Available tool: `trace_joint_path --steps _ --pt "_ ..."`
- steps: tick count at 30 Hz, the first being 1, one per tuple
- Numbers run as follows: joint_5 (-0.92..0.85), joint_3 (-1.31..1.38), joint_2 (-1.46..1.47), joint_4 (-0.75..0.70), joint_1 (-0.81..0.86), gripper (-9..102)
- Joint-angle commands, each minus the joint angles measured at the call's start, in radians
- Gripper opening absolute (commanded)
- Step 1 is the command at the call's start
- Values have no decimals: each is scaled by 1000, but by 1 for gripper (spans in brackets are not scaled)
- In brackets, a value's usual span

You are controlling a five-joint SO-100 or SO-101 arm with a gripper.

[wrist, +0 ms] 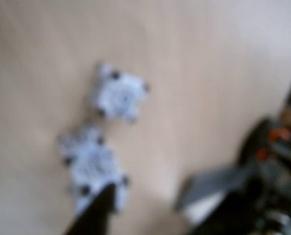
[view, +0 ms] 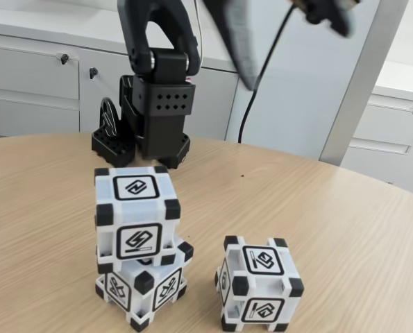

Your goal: Stack cubes from left to right.

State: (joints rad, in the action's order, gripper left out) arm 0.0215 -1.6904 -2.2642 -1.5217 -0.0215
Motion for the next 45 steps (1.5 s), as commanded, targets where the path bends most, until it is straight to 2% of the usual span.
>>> trace_joint_path --steps 1,8,17,30,45 --pt "104 28 29 18 -46 39" --pt "236 46 391 64 -58 40" --pt "256 46 701 221 -41 38" --pt "339 48 893 255 -41 34" --pt "419 34 904 255 -40 29"
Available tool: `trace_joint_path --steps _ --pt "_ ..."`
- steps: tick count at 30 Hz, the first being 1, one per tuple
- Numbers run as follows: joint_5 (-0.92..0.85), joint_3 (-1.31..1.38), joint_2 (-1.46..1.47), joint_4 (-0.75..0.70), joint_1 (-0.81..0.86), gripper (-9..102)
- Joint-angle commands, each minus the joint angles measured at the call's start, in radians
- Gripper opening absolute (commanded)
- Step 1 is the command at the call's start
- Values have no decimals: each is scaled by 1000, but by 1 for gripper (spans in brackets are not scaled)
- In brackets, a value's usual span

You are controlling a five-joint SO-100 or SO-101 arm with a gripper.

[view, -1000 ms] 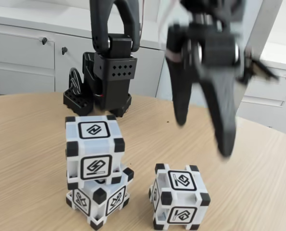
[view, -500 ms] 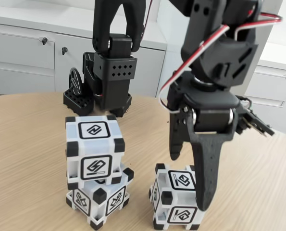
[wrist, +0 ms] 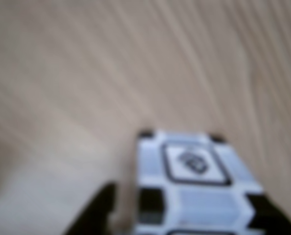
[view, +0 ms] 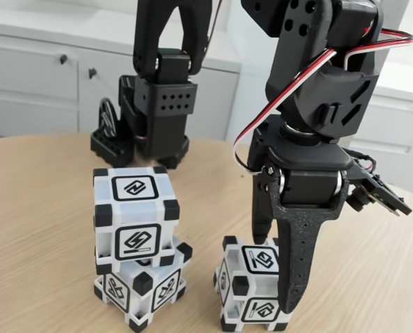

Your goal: Stack cubes from left to right.

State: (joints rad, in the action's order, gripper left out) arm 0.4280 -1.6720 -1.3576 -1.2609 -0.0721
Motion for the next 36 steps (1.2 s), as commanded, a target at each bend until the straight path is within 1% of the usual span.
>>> trace_joint_path --steps 1,15,23,36 --pt "12 15 -3 -6 11 29" --pt "-2 29 -25 -23 15 29" --pt "-23 25 -163 -20 100 29" --pt "-64 14 -153 -6 101 28"
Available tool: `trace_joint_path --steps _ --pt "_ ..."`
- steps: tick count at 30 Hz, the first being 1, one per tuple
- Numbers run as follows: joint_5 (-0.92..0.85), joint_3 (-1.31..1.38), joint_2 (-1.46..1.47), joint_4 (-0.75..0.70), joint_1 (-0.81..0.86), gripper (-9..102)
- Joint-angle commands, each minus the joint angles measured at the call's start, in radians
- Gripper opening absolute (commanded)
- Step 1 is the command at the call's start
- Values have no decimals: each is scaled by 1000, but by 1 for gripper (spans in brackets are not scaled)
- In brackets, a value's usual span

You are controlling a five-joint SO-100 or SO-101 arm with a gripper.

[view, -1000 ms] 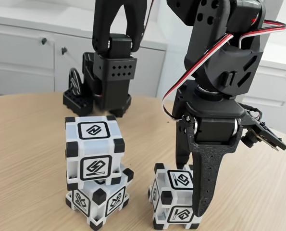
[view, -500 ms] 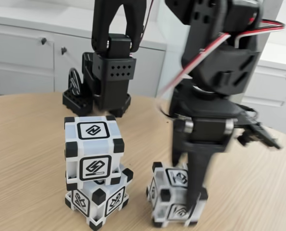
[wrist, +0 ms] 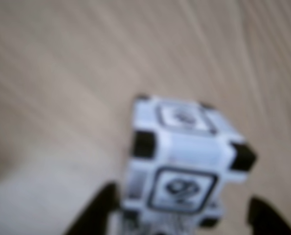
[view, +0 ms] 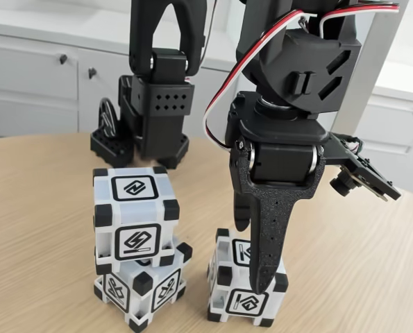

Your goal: Stack cubes from left to right.

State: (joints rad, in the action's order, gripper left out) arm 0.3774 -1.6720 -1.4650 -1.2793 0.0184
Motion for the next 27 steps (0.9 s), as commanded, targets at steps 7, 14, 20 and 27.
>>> trace_joint_path --steps 7,14,20,27 --pt "-17 15 -5 14 11 28" --pt "-14 29 178 14 11 28" --pt "-9 29 173 12 11 24" --pt "-14 31 172 2 11 18"
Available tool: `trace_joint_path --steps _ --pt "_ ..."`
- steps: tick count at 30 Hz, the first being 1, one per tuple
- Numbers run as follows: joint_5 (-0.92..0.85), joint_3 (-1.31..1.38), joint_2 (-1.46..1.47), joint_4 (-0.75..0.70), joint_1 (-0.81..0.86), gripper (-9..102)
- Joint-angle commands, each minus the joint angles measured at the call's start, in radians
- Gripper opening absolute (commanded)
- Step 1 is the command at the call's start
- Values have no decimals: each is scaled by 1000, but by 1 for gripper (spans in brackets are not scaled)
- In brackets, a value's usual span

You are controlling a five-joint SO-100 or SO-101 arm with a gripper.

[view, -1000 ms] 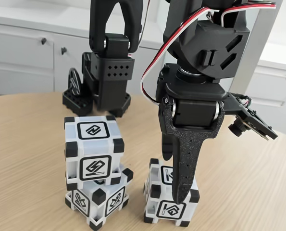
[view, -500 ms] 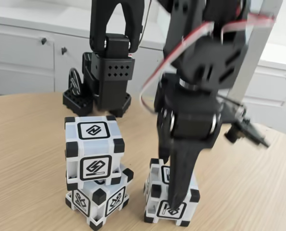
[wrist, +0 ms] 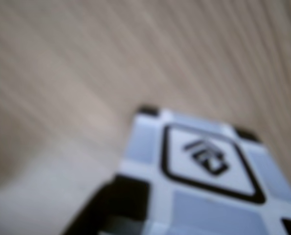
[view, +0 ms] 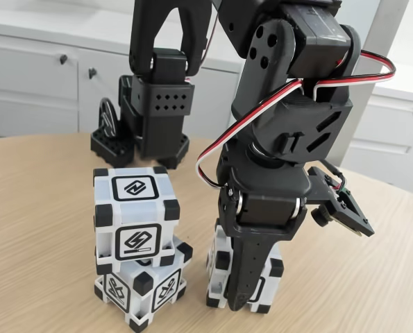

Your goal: Stack cubes from left to right.

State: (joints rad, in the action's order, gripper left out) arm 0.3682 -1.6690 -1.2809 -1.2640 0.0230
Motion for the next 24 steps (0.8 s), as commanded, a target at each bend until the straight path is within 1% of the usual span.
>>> trace_joint_path --steps 1,8,12,19,24 --pt "-5 28 -12 -17 6 18" --pt "-20 38 -58 -20 8 16" --pt "-35 48 -190 -21 21 16" --pt "-52 49 -437 -21 144 16" --pt "-101 49 -620 -44 153 16"
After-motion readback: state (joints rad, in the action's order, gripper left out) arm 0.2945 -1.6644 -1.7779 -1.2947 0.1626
